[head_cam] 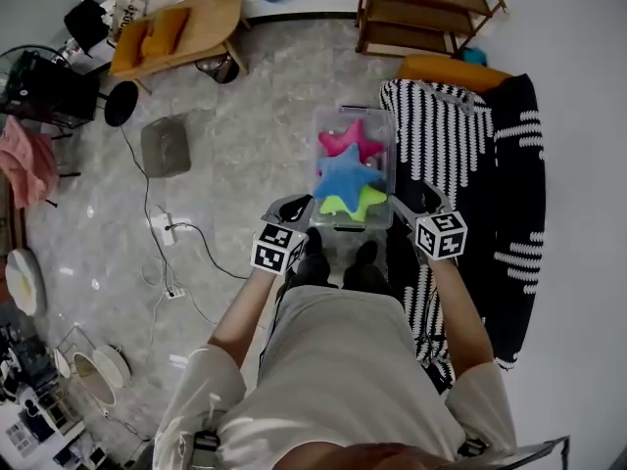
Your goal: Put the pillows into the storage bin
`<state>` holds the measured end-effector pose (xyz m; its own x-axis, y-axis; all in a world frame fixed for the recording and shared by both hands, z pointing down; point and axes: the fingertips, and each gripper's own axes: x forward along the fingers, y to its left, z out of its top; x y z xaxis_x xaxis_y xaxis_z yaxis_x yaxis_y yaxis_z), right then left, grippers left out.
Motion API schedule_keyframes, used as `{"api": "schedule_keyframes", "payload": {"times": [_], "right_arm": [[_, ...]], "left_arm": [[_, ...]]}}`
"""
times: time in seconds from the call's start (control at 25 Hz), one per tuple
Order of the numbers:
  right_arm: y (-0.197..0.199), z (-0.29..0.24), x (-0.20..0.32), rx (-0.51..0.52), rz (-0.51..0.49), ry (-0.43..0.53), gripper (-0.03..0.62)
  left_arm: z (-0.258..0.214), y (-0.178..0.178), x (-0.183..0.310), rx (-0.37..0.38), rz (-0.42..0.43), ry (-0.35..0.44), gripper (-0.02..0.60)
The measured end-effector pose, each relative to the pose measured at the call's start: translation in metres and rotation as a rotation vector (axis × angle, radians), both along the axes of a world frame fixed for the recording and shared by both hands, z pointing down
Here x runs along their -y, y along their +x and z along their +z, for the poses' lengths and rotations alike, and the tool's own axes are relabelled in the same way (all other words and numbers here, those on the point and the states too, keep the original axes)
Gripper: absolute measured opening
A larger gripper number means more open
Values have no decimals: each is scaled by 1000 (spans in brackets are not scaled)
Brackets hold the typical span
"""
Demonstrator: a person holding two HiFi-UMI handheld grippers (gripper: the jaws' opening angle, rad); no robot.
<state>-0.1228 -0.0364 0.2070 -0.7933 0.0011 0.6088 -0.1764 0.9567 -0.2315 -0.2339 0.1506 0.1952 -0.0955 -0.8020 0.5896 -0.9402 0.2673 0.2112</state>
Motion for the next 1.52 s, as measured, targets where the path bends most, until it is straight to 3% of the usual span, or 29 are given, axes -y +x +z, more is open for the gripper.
{"api": "schedule_keyframes", "payload": {"times": [0.12,0.4,0.52,0.68,0.92,1.08,1.24,1.52], "right_arm": [[9,-32,-2,31,-5,36,238],[25,-98,-16,129,-40,111,180],[33,-117,-23,152,-90,161,155],[47,-144,-25,201,-84,220,112],[62,-188,-31,305,-84,223,14],[74,-205,-33,360,-97,225,3],[80,-221,-19,382,-17,269,3],[82,-232,-14,416,-8,273,2]], "left_arm": [[-39,-2,-4,22,-36,65,18],[-99,5,-5,76,-33,167,17],[-114,10,1,89,-27,189,17],[-135,22,3,102,-7,210,17],[-181,38,7,143,48,296,17],[-194,46,12,150,66,345,17],[-207,48,17,146,78,381,17],[-209,45,23,157,62,392,17]]}}
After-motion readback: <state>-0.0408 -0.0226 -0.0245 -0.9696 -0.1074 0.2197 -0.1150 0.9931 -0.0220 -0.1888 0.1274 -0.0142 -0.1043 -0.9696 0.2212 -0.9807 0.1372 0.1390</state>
